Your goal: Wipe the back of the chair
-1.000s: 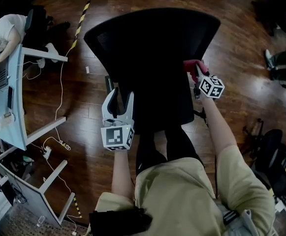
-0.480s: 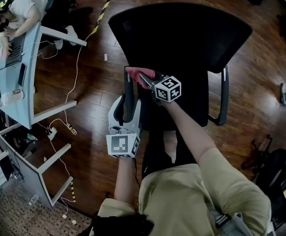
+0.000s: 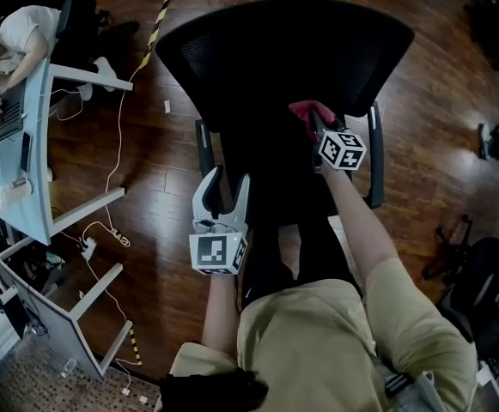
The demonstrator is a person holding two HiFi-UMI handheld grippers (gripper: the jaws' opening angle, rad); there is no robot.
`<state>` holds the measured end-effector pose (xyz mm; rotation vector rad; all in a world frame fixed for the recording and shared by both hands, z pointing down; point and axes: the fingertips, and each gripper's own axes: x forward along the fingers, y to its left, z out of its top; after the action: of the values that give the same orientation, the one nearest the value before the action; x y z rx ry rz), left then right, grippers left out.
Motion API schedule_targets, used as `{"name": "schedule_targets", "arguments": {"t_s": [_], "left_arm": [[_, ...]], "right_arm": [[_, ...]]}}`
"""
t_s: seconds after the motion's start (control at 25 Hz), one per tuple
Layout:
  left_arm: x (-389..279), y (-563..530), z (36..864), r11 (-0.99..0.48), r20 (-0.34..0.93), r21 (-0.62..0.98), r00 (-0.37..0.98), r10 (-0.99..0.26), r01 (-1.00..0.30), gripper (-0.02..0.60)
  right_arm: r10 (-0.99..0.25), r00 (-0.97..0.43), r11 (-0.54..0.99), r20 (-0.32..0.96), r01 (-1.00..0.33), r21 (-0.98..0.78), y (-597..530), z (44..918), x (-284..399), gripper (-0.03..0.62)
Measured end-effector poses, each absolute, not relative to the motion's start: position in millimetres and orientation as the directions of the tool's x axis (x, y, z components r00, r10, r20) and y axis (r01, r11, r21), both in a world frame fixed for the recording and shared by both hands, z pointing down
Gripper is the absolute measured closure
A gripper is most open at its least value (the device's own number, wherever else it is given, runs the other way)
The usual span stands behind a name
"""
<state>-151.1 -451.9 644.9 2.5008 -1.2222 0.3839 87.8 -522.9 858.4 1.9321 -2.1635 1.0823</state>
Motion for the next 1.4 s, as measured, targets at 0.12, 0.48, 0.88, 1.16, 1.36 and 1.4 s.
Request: {"name": "schedule_targets", "arguments": {"t_s": [0.12, 0.48, 0.88, 1.16, 1.36, 1.4], "left_arm": [[-135, -454, 638, -0.600, 0.356, 0.186, 0.623, -0.697, -0.778, 0.383], [-159, -466, 642, -0.566, 0.350, 0.176, 0.589, -0.728, -0.805, 0.383], [-189, -465, 663, -0.491, 0.397, 0.163, 0.513, -0.761, -0.856, 0.384], [-164, -468, 662, -0.500, 0.389, 0.216, 0.544, -0.743, -0.838, 0.384], [-130, -469, 652, -0.554, 0.363, 0.237, 0.602, -0.711, -0.798, 0.385], [-126, -467, 651, -0.565, 0.359, 0.237, 0.611, -0.706, -0.791, 0.385]], "right_arm": [[-0.856, -0.056, -0.151, 0.514, -0.924, -0.352, -488, 853, 178, 0.557], [-0.798, -0.317, 0.109, 0.513, -0.912, -0.395, -496, 870, 72, 0.557], [-0.678, -0.640, 0.285, 0.361, -0.681, -0.674, -537, 892, -173, 0.557], [-0.813, -0.111, -0.107, 0.571, -0.936, -0.335, -517, 900, 81, 0.557], [-0.756, 0.082, -0.252, 0.650, -0.952, -0.173, -475, 893, 183, 0.556], [-0.745, 0.117, -0.296, 0.656, -0.940, -0.169, -468, 894, 191, 0.556]]}}
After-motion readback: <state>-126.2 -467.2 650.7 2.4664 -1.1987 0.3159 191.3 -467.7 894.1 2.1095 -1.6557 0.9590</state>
